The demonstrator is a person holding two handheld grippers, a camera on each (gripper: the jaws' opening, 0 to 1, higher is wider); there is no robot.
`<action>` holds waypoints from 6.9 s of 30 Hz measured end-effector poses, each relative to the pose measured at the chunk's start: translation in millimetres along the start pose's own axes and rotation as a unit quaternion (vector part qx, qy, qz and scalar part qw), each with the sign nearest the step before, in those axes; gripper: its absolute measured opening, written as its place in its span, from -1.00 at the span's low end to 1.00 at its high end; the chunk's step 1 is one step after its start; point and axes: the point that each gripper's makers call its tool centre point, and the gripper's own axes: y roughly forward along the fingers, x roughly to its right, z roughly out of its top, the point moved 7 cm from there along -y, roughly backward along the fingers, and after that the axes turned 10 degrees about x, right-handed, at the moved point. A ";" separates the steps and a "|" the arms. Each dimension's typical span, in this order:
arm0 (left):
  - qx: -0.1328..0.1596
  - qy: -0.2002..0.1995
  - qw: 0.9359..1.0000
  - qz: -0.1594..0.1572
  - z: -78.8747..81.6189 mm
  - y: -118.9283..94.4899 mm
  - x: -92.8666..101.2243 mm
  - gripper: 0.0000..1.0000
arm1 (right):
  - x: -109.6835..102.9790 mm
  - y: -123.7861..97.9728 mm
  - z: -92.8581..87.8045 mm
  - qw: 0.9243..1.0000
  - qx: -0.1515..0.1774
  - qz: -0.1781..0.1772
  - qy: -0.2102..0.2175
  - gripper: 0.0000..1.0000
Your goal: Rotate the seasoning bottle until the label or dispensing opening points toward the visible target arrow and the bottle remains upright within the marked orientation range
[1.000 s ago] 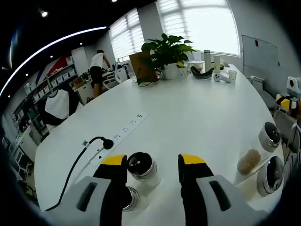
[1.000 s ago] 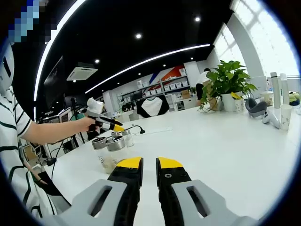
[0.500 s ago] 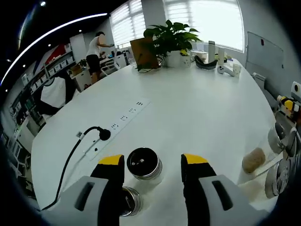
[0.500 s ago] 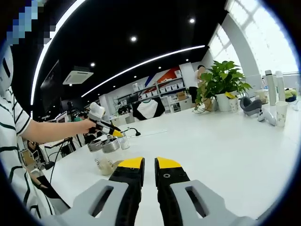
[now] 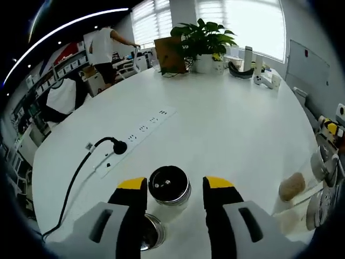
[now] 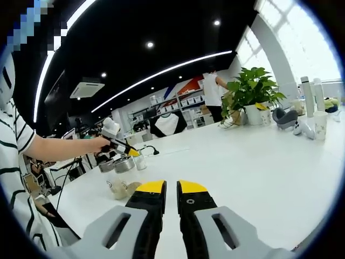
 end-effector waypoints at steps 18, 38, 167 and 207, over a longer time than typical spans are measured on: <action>0.004 0.005 1.000 0.002 -1.3 5.7 -5.1 -0.34 | 12.0 -7.9 0.8 1.000 0.007 -0.018 0.004 -0.93; 0.069 -0.022 0.997 0.005 17.0 -14.3 7.0 -0.38 | 2.8 -5.8 8.0 1.000 0.015 -0.011 0.003 -0.95; 0.079 -0.010 0.997 0.010 -81.8 -132.6 132.8 -0.36 | -60.1 10.7 6.2 0.998 -0.014 0.056 -0.010 -0.99; 0.300 -0.114 0.946 -0.054 -99.3 -142.6 126.7 0.14 | -76.8 20.0 -0.9 0.992 -0.023 0.118 -0.025 -0.96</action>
